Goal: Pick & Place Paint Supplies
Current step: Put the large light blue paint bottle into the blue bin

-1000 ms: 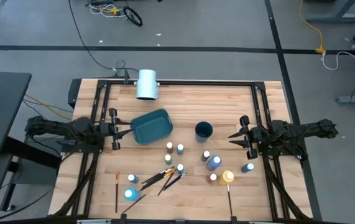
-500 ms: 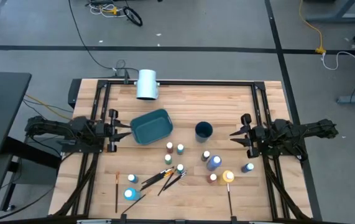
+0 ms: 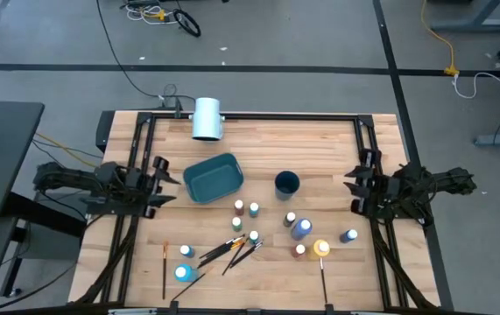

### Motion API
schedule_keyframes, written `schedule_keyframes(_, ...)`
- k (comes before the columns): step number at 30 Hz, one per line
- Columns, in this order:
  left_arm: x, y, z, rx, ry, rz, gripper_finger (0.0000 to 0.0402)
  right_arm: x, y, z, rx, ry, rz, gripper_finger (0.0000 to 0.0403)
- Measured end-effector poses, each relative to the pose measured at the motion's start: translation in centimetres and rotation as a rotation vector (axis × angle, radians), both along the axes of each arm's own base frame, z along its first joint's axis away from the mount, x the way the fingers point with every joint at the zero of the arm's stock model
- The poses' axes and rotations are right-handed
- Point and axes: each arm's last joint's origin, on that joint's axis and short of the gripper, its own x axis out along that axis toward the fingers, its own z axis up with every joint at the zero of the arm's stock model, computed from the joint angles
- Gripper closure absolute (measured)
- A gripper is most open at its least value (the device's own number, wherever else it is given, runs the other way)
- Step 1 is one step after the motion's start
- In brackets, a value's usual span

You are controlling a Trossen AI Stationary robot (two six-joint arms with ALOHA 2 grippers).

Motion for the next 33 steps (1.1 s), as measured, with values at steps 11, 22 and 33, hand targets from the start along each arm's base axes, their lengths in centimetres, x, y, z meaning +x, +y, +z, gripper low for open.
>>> schedule_keyframes(11,2.8,-1.1,2.3,0.061,0.163,-0.186,0.0191,0.9,0.9,-0.9,0.178,0.179,0.389,0.0289)
schedule_keyframes(22,4.5,-3.7,2.2,0.182,0.269,-0.683,0.0191,2.6,1.2,-2.2,0.289,0.364,0.438,0.0252)
schedule_keyframes(33,5.9,-7.4,0.3,0.239,0.298,-0.841,0.0191,3.4,1.3,-2.5,0.386,0.415,0.472,0.0268)
